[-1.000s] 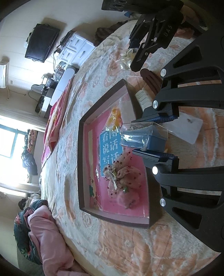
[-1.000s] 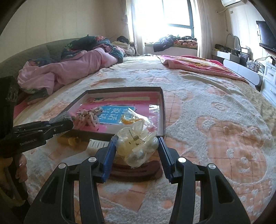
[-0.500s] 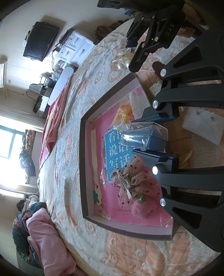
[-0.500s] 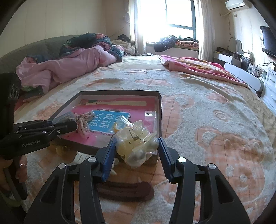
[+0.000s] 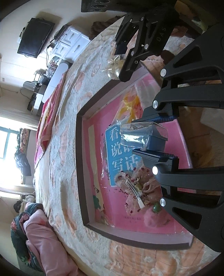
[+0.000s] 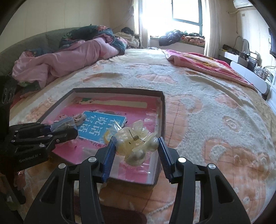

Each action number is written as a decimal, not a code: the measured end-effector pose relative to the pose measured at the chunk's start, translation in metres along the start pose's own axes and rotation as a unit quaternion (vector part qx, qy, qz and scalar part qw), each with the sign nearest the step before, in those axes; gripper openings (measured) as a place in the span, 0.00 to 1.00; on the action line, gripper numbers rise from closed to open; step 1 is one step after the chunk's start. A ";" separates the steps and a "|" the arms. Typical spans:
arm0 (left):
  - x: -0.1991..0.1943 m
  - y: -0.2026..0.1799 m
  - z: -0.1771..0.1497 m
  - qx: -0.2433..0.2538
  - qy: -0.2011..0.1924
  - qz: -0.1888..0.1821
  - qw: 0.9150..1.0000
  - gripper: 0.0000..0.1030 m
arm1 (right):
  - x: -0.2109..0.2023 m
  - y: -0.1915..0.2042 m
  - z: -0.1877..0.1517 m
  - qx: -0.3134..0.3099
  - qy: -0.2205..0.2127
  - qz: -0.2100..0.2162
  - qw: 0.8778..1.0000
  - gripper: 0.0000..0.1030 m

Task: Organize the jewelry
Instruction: 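Open the left tool to drop the blue box in the tray while the right tool releases the earrings, then move the left tool to the clear earring card while the right tool reaches the brown hair clip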

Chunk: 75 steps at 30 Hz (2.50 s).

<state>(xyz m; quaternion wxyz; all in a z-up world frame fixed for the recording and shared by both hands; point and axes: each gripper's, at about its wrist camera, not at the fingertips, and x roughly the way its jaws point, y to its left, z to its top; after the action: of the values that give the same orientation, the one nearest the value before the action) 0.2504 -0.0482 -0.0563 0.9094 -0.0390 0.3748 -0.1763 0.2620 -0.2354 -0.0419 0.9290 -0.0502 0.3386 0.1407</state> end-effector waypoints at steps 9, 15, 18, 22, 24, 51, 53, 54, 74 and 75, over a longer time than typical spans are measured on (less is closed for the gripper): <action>0.017 0.003 0.004 -0.002 0.016 0.010 1.000 0.19 | 0.029 -0.002 0.014 -0.017 0.027 0.013 0.999 0.45; 0.027 0.009 0.005 -0.011 0.031 0.014 0.999 0.19 | 0.044 0.002 0.017 -0.033 0.040 0.014 0.999 0.45; 0.030 0.010 0.004 -0.013 0.036 0.014 0.999 0.19 | 0.051 0.004 0.016 -0.037 0.048 0.014 0.998 0.45; 0.033 0.009 0.004 -0.011 0.043 0.016 0.999 0.20 | 0.052 0.002 0.015 -0.035 0.051 0.018 0.998 0.45; 0.033 0.007 0.004 -0.008 0.045 0.017 0.999 0.20 | 0.051 0.001 0.015 -0.032 0.051 0.023 0.998 0.45; -0.018 -0.009 0.002 -0.001 0.002 0.039 0.999 0.45 | -0.025 -0.019 0.002 0.034 -0.011 0.015 0.999 0.81; -0.026 -0.011 0.000 -0.005 -0.004 0.040 0.999 0.47 | -0.032 -0.018 -0.001 0.035 -0.016 0.015 0.999 0.83; -0.029 -0.012 0.000 -0.005 -0.006 0.041 0.999 0.48 | -0.037 -0.017 -0.004 0.035 -0.019 0.017 0.999 0.83; -0.084 -0.029 -0.025 0.003 -0.049 0.051 0.997 0.84 | -0.095 -0.012 -0.036 0.042 -0.047 0.007 0.998 0.86; -0.087 -0.031 -0.028 0.003 -0.051 0.051 0.997 0.85 | -0.097 -0.012 -0.039 0.042 -0.047 0.006 0.998 0.86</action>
<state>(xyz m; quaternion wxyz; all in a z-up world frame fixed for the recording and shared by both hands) 0.1650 -0.0450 -0.0123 0.9352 -0.0256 0.3290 -0.1286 0.1701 -0.2762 -0.0093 0.9442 -0.0027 0.3009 0.1341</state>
